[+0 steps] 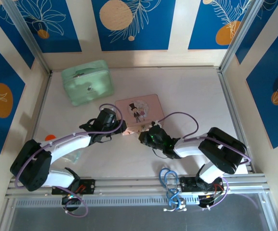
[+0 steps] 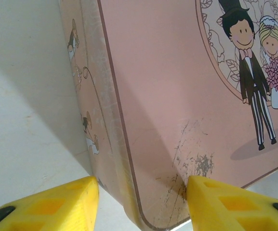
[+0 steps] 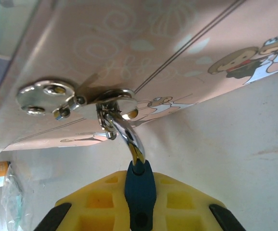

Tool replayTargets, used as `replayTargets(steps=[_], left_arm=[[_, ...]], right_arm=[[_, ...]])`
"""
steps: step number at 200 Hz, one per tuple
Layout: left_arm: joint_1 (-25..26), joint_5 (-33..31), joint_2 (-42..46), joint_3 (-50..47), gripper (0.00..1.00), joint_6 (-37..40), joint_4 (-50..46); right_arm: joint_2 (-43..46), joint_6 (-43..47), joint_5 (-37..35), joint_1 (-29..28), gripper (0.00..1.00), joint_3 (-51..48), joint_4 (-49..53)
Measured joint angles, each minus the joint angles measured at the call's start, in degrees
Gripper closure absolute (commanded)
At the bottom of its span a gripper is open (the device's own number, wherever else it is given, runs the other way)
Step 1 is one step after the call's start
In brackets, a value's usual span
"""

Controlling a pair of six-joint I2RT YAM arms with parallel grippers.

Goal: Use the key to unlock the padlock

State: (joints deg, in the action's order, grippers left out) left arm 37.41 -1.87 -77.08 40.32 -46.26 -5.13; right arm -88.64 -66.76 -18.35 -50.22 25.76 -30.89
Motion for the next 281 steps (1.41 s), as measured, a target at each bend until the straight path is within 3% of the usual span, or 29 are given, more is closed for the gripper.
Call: replayTargets(steps=[61, 127, 170, 207, 253, 281], left_arm=[[-0.1, 1.8, -1.0, 0.0, 0.49, 0.0, 1.7], [-0.3, 4.6, -2.3, 0.0, 0.5, 0.1, 4.0], [-0.5, 6.0, -3.2, 0.0, 0.49, 0.2, 5.4], [-1.0, 6.8, -4.2, 0.4, 0.49, 0.2, 6.7], [-1.6, 8.7, -6.6, 1.4, 0.49, 0.3, 8.9], [-3.0, 9.3, -8.1, 2.7, 0.49, 1.3, 9.0]], right_arm=[[1.2, -0.4, 0.7, 1.2, 1.0, -1.8, -1.1], [5.0, 0.1, -2.8, 0.6, 1.0, -0.5, 8.5], [3.0, 5.7, -3.8, 1.2, 1.0, -2.3, 3.1], [1.2, 11.5, 4.0, 7.4, 1.0, -3.3, -3.2], [1.6, 18.4, 17.7, 13.0, 1.0, -1.8, -0.7], [-1.1, 19.7, 21.4, 14.5, 1.0, 2.1, 1.4]])
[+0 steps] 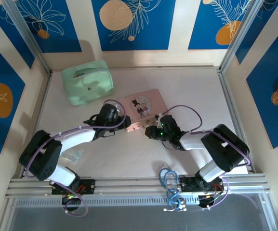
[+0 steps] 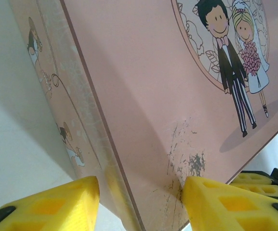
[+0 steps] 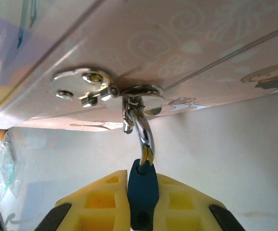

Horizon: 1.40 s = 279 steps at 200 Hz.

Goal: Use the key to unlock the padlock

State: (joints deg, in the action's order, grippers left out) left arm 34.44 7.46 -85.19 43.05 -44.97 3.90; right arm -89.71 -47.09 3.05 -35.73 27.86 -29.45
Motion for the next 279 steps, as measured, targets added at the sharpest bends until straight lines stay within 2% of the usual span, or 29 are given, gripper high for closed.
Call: replayTargets(steps=[53, 96, 146, 163, 184, 210, 239, 279], left_arm=[[-2.1, 1.5, -0.2, 0.2, 0.49, 1.4, 0.0], [-3.1, 3.7, -1.4, 0.2, 0.5, 1.5, 1.9], [-3.6, 4.6, -1.9, 0.2, 0.5, 2.0, 2.9], [-3.8, 4.5, -1.4, 0.2, 0.5, 2.3, 2.1], [-4.1, 3.3, 0.2, 0.2, 0.38, 3.3, -0.9], [-4.6, 1.7, 3.2, 0.2, 0.32, 4.3, -5.6], [-4.7, 0.8, 7.4, 0.4, 0.3, 4.9, -10.1], [-4.7, 0.0, 9.1, 2.0, 0.31, 4.7, -12.4]], right_arm=[[-1.3, -2.1, 3.0, 1.0, 1.0, 1.5, -0.7], [-1.3, -3.1, 1.7, 0.9, 1.0, 1.2, -0.7], [-0.6, -4.2, -4.5, -1.1, 1.0, 1.2, 0.8], [-0.2, -4.5, -8.7, -3.2, 1.0, 1.5, 2.4], [0.8, -5.0, -15.1, -7.7, 1.0, 2.6, 6.4], [1.0, -5.7, -20.5, -13.0, 1.0, 5.0, 10.2], [1.0, -6.4, -21.5, -15.6, 1.0, 6.3, 10.1], [1.4, -6.8, -21.5, -15.0, 1.0, 6.2, 9.7]])
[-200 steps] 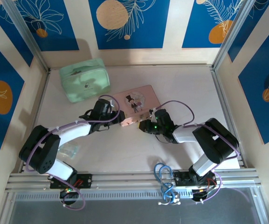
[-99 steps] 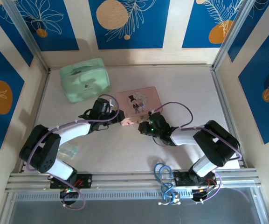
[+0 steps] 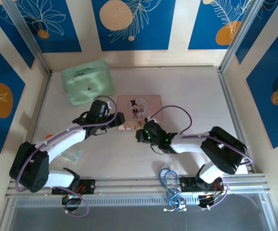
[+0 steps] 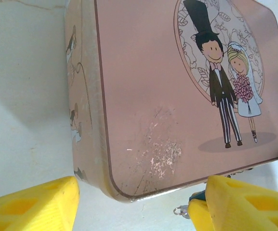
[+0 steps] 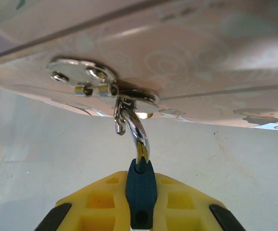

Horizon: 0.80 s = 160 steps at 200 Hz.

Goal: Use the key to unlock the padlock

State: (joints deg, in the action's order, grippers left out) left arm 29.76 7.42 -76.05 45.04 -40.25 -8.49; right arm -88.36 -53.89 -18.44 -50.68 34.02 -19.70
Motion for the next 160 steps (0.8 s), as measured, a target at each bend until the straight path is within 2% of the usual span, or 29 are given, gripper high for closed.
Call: replayTargets(steps=[75, 117, 160], left_arm=[[0.0, 2.0, -6.9, 1.6, 0.31, -1.9, 2.2], [0.0, 2.7, -8.0, 1.0, 0.31, -1.9, 4.0], [0.0, 3.8, -8.4, -0.5, 0.32, -1.9, 6.3]], right_arm=[[-0.1, -4.4, -3.0, 0.8, 1.0, -6.5, -11.8], [-5.6, -5.9, -3.7, 0.1, 1.0, -6.8, -18.6], [-4.9, -5.9, -3.3, 0.5, 1.0, -9.6, -22.3]])
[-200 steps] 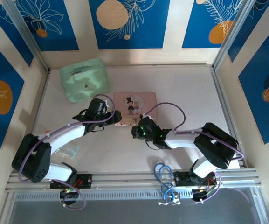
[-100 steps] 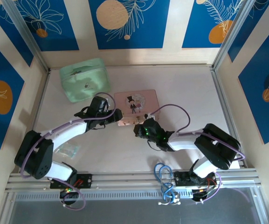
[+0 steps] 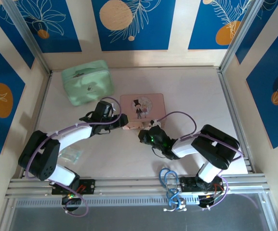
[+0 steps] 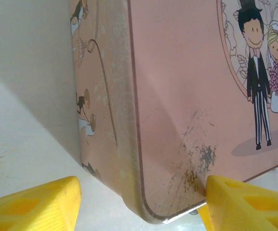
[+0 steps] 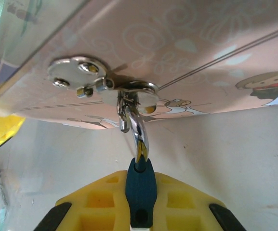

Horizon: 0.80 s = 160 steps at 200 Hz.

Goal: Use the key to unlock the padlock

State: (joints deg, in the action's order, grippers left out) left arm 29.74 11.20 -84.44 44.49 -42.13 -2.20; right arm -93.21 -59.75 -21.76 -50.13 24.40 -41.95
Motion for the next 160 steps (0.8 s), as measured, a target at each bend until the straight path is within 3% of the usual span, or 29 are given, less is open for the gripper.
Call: replayTargets(steps=[34, 63, 83, 100, 112, 160], left_arm=[[-0.1, 0.4, -0.1, 0.0, 0.34, 0.2, 0.4], [-0.6, 0.4, -0.1, 0.0, 0.34, 0.2, 0.5], [-0.8, 0.6, -0.1, -0.3, 0.34, 0.2, 0.8], [-0.9, 0.8, -0.1, -0.4, 0.35, 0.2, 0.9], [-1.0, 0.9, -0.1, -0.4, 0.36, 0.3, 0.9], [-1.1, 1.5, -0.1, -0.4, 0.36, 0.6, 0.9]], right_arm=[[0.4, 2.5, 5.0, 3.2, 1.0, -1.1, -1.7], [0.4, 4.0, 9.8, 6.0, 0.92, -1.2, -2.4], [0.8, 4.7, 10.2, 6.0, 0.78, -1.1, -1.4], [0.8, 5.5, 10.2, 6.3, 0.54, -0.9, -1.2], [1.1, 5.9, 10.3, 6.6, 0.45, -0.8, -1.3], [6.2, 7.8, 10.2, 9.1, 0.43, -0.9, -0.4]])
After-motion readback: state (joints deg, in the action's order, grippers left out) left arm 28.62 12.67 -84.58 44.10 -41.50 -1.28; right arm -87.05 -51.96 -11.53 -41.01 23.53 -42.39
